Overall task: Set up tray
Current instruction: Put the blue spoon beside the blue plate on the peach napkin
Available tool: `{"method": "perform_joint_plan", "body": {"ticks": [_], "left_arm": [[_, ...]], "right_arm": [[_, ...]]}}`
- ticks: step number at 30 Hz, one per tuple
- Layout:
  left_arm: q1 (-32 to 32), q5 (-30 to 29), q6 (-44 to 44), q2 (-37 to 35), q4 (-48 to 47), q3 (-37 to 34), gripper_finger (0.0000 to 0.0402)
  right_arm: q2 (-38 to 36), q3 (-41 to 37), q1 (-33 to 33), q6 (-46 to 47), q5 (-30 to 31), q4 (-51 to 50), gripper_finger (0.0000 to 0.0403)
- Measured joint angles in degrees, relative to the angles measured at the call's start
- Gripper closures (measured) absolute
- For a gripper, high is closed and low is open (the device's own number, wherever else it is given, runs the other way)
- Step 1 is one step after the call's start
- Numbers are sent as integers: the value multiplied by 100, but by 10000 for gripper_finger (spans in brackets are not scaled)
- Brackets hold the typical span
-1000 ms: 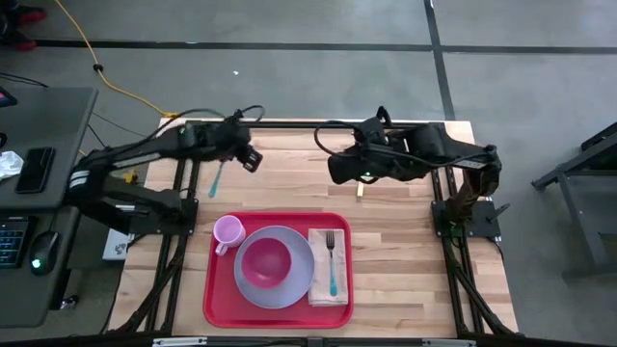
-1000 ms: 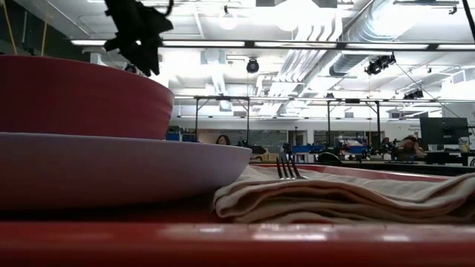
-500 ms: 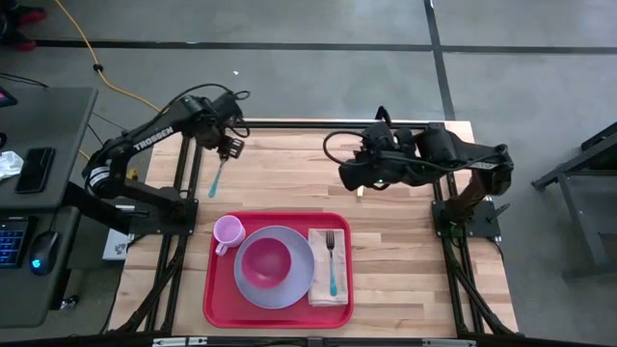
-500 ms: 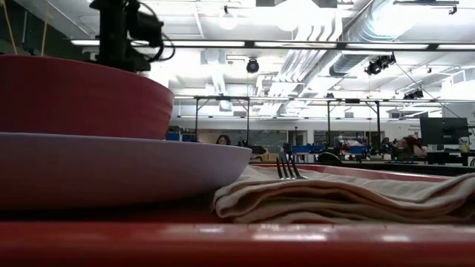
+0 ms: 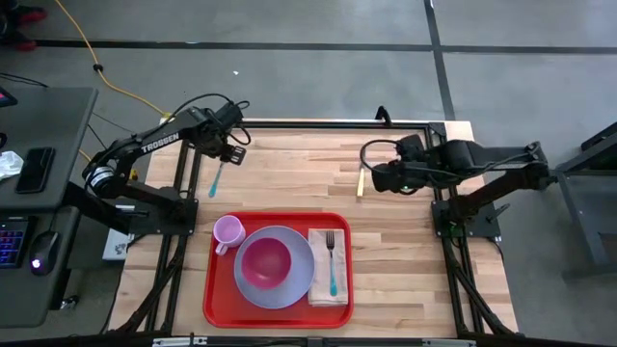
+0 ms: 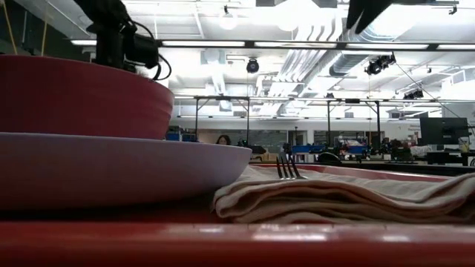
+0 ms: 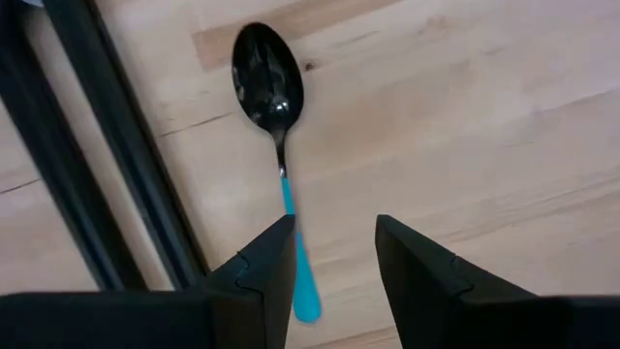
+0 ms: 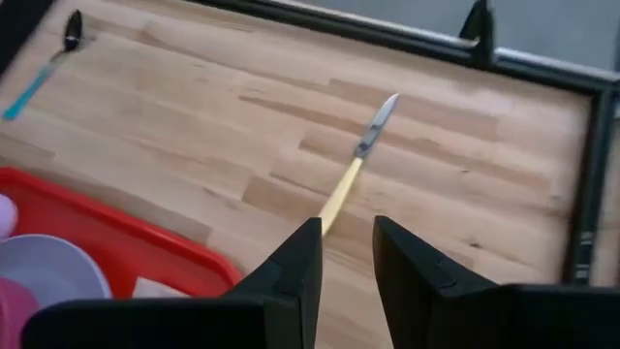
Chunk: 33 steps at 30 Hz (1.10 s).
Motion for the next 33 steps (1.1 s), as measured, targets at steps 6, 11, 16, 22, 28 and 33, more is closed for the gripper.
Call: {"method": "perform_joint_plan", "body": {"ticks": [6, 11, 16, 22, 28, 33], "left_arm": [[3, -163, -9, 50, 536, -438, 227], [5, -319, -105, 436, 593, -541, 227], [3, -413, -107, 876, 807, -541, 227], [142, -328, -49, 1184, 828, -553, 227], [849, 90, 216, 1180, 897, -855, 227], [887, 415, 347, 1192, 1246, -860, 227]], "right_arm": [[-496, -950, 4, -63, -105, 930, 329], [-593, -1491, 2, -102, -234, 1196, 329], [-591, -1931, 2, 15, -464, 1238, 329], [-591, -2333, 2, 53, -675, 1244, 329], [-591, -2549, 2, 55, -767, 1347, 329], [-591, -2617, -23, 50, -721, 1442, 329]]}}
